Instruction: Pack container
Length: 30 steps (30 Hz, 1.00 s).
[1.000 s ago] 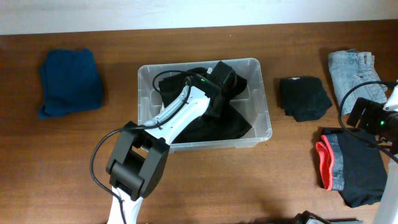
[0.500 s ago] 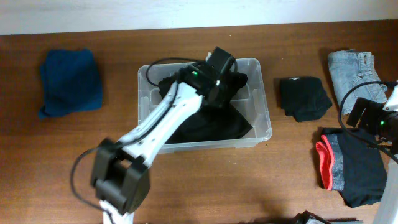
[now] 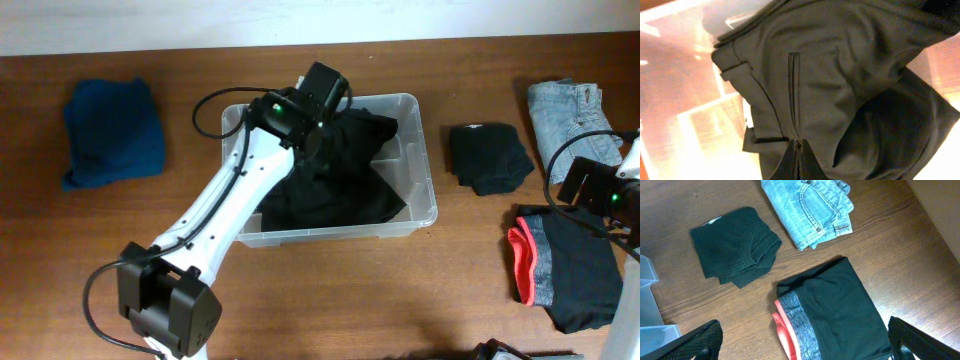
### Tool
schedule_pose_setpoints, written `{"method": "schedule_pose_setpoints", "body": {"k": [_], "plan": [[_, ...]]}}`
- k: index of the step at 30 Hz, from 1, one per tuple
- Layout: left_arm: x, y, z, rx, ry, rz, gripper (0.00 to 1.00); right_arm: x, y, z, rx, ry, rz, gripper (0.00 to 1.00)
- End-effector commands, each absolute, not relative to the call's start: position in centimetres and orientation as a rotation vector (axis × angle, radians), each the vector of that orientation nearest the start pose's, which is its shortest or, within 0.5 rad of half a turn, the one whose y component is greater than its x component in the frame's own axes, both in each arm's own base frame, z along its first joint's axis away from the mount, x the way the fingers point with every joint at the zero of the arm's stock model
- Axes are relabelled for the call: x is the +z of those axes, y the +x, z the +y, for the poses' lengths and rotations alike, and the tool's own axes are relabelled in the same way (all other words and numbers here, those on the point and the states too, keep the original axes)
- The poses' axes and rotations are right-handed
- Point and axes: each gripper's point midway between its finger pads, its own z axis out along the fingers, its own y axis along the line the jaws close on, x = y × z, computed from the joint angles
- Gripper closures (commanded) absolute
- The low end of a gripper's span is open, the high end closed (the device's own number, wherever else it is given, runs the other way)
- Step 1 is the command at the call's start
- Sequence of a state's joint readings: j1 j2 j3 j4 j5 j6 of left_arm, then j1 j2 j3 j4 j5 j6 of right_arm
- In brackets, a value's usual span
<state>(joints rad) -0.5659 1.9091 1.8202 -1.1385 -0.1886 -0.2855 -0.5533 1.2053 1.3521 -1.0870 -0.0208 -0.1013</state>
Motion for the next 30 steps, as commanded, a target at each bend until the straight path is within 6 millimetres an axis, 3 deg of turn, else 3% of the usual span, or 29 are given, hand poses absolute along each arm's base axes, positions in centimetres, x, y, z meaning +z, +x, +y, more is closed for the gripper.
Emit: {"method": "schedule_pose_setpoints", "body": {"k": [1, 17, 24, 30], "plan": [[15.0, 37.9, -21.0, 0.026, 0.346, 2.795, 0.99, 26.2, 26.1, -15.8, -0.241, 0.569, 2.446, 0.02], [8.3, 38.0, -20.7, 0.123, 0.370, 2.931, 0.99, 26.2, 26.1, -15.8, -0.241, 0.569, 2.446, 0.02], [4.1, 37.8, -20.7, 0.148, 0.381, 3.022, 0.99, 26.2, 26.1, -15.8, -0.241, 0.569, 2.446, 0.02], [2.2, 37.6, -20.5, 0.178, 0.389, 3.058, 0.99, 26.2, 26.1, -15.8, -0.241, 0.569, 2.446, 0.02]]}}
